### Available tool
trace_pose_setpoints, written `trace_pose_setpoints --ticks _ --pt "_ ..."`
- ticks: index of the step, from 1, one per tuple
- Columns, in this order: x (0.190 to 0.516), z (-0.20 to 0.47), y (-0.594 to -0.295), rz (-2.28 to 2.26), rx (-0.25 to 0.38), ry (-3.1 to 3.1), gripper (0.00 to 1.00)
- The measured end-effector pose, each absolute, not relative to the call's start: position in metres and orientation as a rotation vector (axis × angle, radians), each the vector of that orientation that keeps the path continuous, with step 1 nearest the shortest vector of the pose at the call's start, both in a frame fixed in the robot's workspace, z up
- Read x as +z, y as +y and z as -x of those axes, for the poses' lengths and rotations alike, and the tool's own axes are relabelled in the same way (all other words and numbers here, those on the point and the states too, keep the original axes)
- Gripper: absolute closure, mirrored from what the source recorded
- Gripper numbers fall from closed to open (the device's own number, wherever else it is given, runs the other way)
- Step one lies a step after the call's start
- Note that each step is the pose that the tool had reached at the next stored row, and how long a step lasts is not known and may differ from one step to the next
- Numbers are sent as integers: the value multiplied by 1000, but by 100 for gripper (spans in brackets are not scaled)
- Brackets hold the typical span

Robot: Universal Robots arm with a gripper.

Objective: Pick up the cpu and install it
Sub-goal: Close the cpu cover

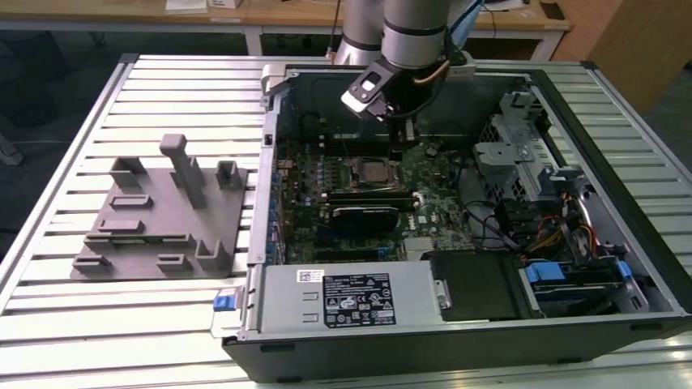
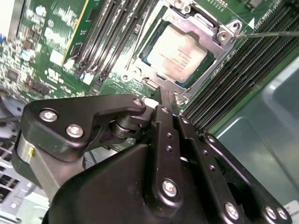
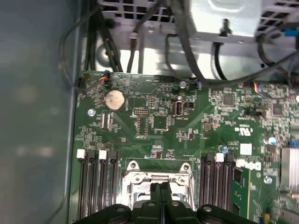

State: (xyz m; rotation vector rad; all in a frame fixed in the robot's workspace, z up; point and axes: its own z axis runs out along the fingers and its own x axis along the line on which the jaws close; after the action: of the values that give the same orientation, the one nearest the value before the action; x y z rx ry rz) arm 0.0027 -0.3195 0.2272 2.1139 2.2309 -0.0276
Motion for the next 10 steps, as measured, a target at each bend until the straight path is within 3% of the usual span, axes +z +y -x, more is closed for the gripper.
trace_pose_setpoints --ticks 10 --pt "224 -3 -319 -1901 -18 2413 89"
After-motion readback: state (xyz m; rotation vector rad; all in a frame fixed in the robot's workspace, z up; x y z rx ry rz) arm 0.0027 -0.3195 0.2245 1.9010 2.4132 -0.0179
